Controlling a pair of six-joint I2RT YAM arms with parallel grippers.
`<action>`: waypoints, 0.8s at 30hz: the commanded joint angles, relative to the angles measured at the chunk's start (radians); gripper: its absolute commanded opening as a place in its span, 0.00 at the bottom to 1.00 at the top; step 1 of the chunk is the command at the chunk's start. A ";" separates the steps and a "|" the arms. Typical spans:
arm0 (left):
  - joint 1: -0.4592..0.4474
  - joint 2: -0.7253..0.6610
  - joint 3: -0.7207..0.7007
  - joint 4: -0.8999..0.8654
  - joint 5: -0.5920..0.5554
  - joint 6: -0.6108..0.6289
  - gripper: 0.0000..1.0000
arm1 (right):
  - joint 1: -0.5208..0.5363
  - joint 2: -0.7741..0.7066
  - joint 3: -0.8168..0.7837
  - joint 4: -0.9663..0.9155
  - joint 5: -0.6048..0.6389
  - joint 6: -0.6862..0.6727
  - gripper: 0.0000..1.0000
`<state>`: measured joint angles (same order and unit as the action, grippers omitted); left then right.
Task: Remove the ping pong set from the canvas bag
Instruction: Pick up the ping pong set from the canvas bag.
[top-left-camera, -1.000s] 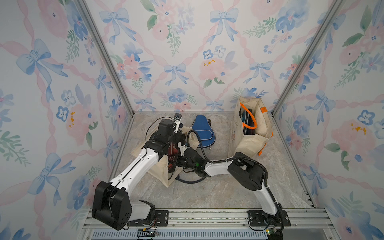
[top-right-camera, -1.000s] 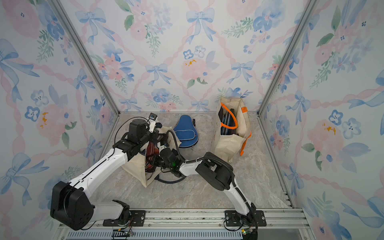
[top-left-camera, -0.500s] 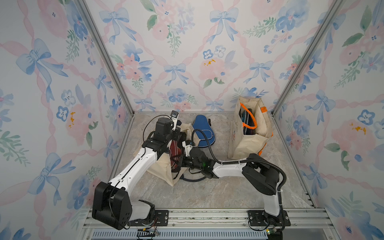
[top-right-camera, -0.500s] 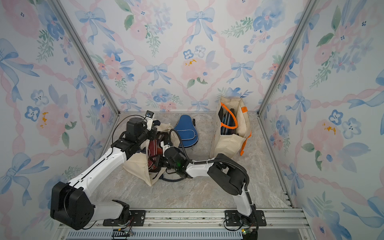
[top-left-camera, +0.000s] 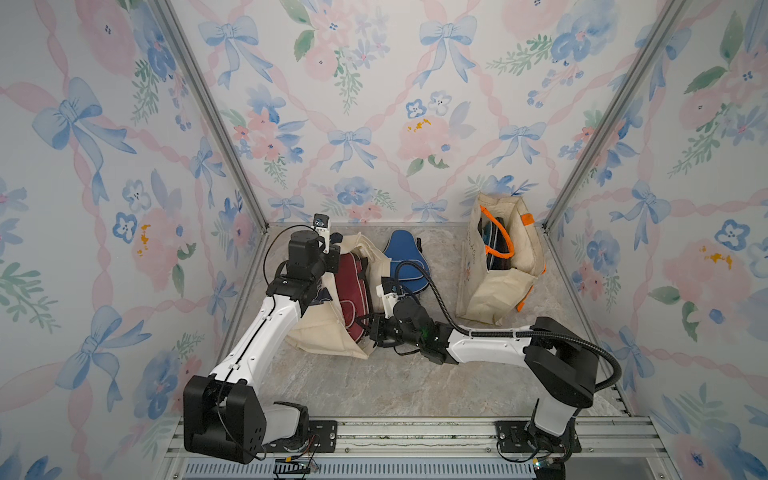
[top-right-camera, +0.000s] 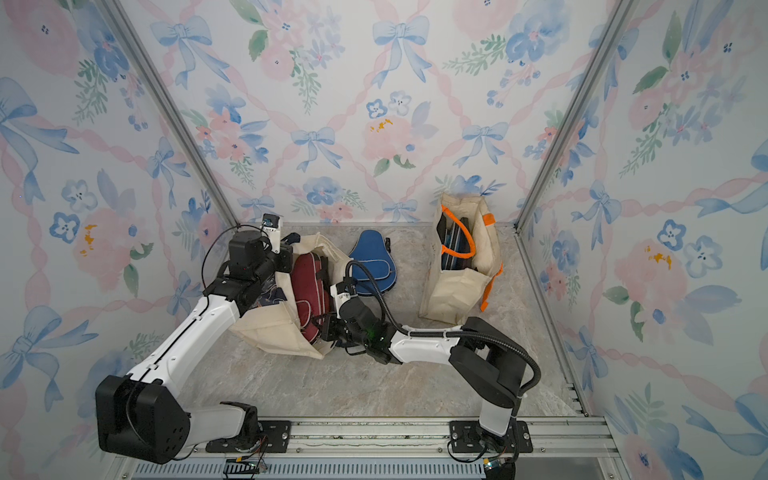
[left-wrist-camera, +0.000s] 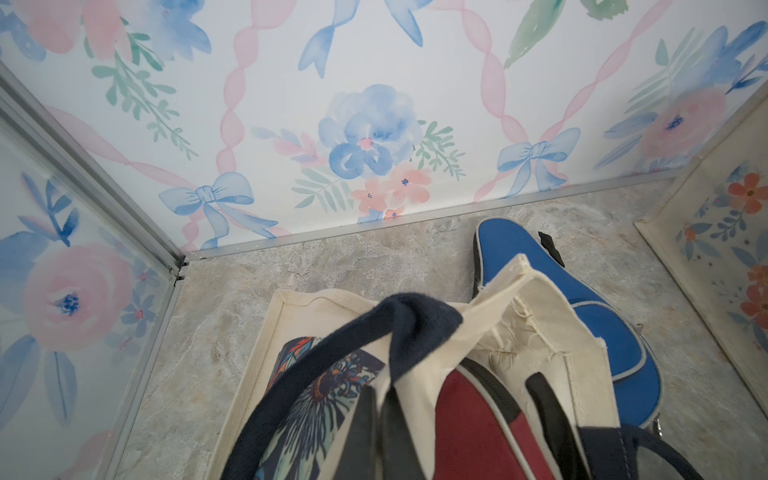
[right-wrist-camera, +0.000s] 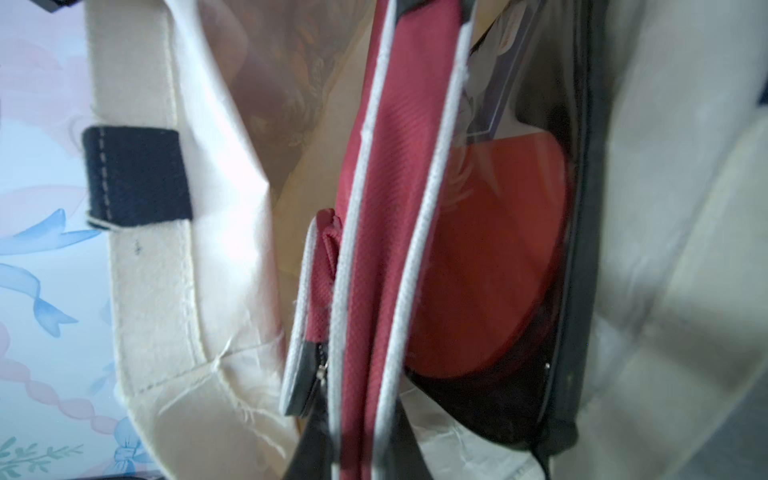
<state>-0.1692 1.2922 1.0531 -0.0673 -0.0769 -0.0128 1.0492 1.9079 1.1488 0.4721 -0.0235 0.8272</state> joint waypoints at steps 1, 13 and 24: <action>0.033 -0.026 0.018 0.073 -0.008 -0.038 0.00 | 0.008 -0.100 -0.020 0.011 0.107 -0.119 0.02; 0.118 -0.040 -0.004 0.112 -0.084 -0.112 0.00 | -0.003 -0.347 -0.087 -0.127 0.249 -0.257 0.00; 0.192 -0.082 -0.023 0.141 -0.129 -0.185 0.00 | -0.147 -0.460 -0.077 -0.247 0.232 -0.295 0.00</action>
<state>0.0128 1.2659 1.0283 -0.0303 -0.1841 -0.1516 0.9535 1.4742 1.0496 0.1658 0.1947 0.5690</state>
